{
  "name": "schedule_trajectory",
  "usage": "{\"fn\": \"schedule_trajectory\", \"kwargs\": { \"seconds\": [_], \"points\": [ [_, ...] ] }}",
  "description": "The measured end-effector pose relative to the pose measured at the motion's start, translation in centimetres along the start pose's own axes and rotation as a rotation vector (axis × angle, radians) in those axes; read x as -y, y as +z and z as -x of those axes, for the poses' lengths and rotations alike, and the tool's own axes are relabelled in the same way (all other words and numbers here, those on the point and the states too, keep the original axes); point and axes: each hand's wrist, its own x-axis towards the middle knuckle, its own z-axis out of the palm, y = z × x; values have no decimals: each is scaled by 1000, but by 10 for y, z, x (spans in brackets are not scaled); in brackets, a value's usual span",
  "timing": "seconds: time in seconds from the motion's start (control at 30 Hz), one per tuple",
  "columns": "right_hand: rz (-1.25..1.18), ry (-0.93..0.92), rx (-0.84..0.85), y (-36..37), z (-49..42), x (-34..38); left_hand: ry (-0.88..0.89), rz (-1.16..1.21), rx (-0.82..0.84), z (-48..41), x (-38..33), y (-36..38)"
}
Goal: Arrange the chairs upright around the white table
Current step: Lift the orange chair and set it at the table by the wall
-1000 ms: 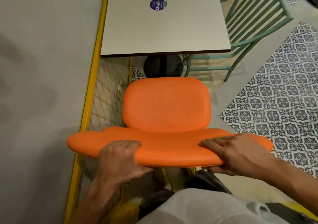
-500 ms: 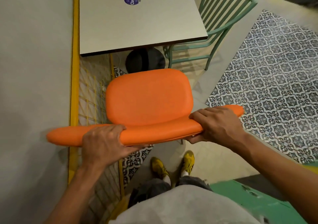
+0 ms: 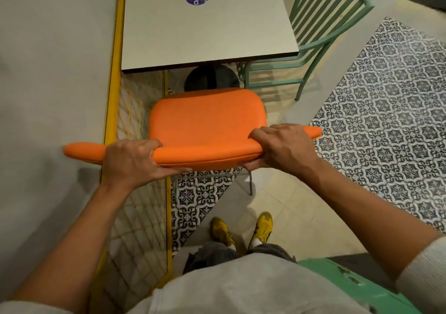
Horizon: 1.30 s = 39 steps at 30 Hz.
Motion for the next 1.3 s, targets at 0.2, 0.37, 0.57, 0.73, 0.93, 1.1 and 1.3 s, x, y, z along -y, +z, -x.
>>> {"fn": "schedule_trajectory", "kwargs": {
  "seconds": [0.2,0.37,0.57,0.73,0.93,1.1,1.3],
  "points": [
    [8,-2,-47,8,-32,-13,-9,-19,-18,-29,15,-1],
    [20,19,-45,14,-55,-20,-35,-45,-35,-47,28,3],
    [38,4,-50,14,-68,-31,-41,-84,-26,-60,31,4],
    [4,10,-60,13,-69,-31,-53,-88,-27,-61,30,1],
    [1,26,-69,14,-66,-27,-66,-110,-5,-56,27,-2],
    [-30,33,-66,16,-63,-24,-81,-139,62,-54,26,1],
    [-123,76,-74,5,-63,-22,-27,17,130,-62,22,-11]
  ]
}}
